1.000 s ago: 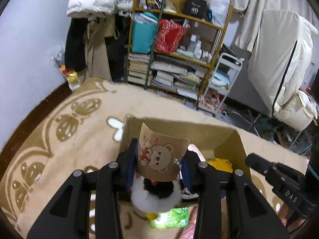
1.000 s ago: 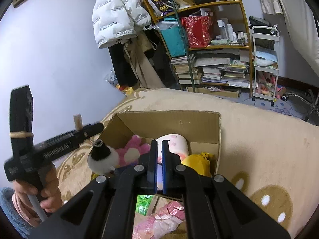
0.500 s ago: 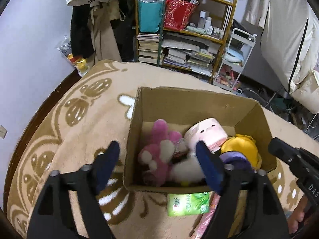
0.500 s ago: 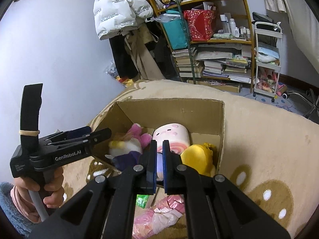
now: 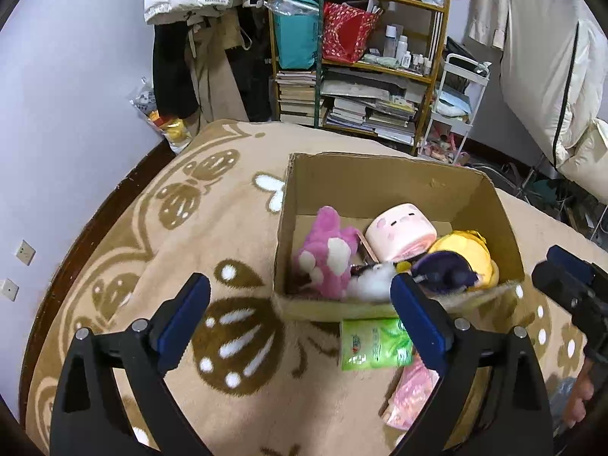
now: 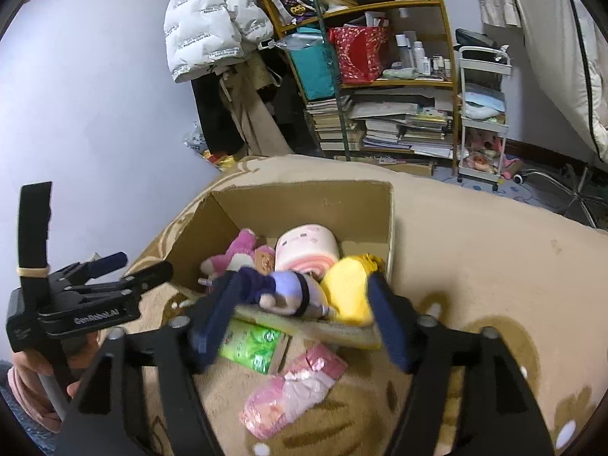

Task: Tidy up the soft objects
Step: 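Lower pouch and doll into the box and open both tools, then lower left tool onto green tissue pack while right tool reaches pink bag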

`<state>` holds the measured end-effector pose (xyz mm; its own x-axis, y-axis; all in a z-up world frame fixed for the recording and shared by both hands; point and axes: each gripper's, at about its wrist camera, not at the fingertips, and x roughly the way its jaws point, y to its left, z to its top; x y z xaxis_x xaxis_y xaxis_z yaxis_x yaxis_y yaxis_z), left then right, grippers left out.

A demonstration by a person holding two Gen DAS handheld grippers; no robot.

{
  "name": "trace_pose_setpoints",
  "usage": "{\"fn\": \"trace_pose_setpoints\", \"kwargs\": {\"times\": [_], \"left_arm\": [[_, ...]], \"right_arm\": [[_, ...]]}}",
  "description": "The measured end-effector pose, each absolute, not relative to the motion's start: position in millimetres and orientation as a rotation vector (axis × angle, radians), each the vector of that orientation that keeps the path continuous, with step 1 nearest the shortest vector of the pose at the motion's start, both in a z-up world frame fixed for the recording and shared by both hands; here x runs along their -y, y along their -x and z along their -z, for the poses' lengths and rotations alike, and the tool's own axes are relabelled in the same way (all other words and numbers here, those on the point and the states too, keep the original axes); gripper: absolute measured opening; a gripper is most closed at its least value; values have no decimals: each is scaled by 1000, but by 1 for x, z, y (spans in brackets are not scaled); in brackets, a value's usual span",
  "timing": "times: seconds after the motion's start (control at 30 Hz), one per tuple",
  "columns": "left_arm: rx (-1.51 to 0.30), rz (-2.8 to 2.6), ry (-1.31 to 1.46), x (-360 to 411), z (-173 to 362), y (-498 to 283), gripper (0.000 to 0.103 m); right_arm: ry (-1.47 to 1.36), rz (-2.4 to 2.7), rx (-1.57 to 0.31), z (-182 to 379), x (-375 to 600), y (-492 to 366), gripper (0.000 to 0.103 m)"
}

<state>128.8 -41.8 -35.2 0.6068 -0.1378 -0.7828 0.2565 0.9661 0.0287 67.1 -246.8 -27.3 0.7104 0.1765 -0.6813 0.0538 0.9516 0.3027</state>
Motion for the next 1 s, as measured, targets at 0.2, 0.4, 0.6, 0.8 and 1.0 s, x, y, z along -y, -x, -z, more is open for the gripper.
{"fn": "trace_pose_setpoints", "kwargs": {"times": [0.2,0.4,0.6,0.8,1.0], "left_arm": [[-909,250,-178,40,33,-106,99],[-983,274,-150,33,42,-99,99],[-1021,278,-124,31,55,-104,99],[-1093,303,-116,34,79,-114,99],[-1125,367,-119,47,96,-119,99]], "right_arm": [[-290,-79,-826,31,237,-48,100],[-248,-101,-880,44,218,-37,103],[-222,-104,-945,66,202,-30,103],[-208,-79,-1012,89,196,-34,103],[-224,-51,-1047,102,202,-44,103]]}}
